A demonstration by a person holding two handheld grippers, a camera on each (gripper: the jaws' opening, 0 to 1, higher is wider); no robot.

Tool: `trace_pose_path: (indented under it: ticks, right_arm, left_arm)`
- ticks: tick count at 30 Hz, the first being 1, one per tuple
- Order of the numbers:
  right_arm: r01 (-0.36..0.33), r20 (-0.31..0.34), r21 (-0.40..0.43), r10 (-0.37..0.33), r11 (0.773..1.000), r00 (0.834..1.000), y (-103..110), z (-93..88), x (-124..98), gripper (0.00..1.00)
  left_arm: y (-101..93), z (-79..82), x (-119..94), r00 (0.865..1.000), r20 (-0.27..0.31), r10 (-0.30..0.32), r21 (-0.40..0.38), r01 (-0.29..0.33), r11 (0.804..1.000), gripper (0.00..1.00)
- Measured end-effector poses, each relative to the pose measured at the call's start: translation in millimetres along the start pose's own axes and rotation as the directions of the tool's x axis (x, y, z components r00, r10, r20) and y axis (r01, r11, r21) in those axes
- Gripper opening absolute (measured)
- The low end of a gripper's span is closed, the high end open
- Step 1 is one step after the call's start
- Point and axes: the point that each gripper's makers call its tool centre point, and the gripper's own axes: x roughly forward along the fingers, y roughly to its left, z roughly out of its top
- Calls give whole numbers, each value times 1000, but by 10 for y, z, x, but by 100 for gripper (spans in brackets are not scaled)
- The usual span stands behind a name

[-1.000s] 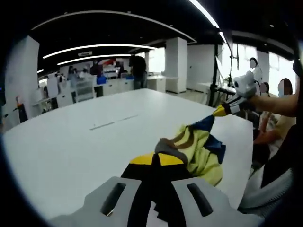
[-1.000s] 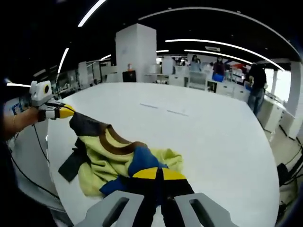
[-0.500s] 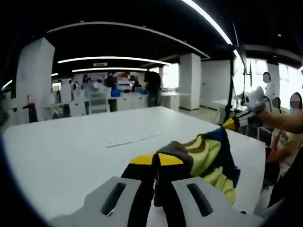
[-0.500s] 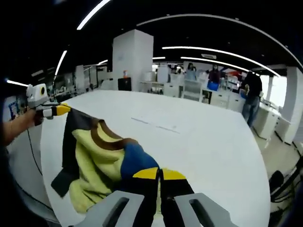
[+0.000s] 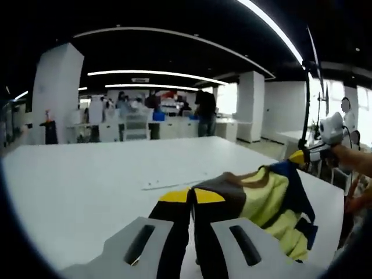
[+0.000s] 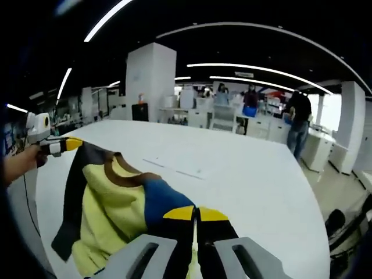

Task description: Fold the garment on the visible template until the final outline fits inside the template.

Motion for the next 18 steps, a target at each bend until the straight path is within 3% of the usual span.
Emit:
trace_pose_path:
  ticks: [6, 18]
  right_arm:
    - [54, -19, 23, -54, 998, 998, -145, -6, 274, 0]
    - [119, -79, 58, -114, 991, 990, -376, -189, 851, 0]
  left_arm:
    - [154, -106, 330, 1000, -10, 19, -50, -19, 999, 0]
    - [373, -519, 908, 994, -102, 47, -10, -48, 999, 0]
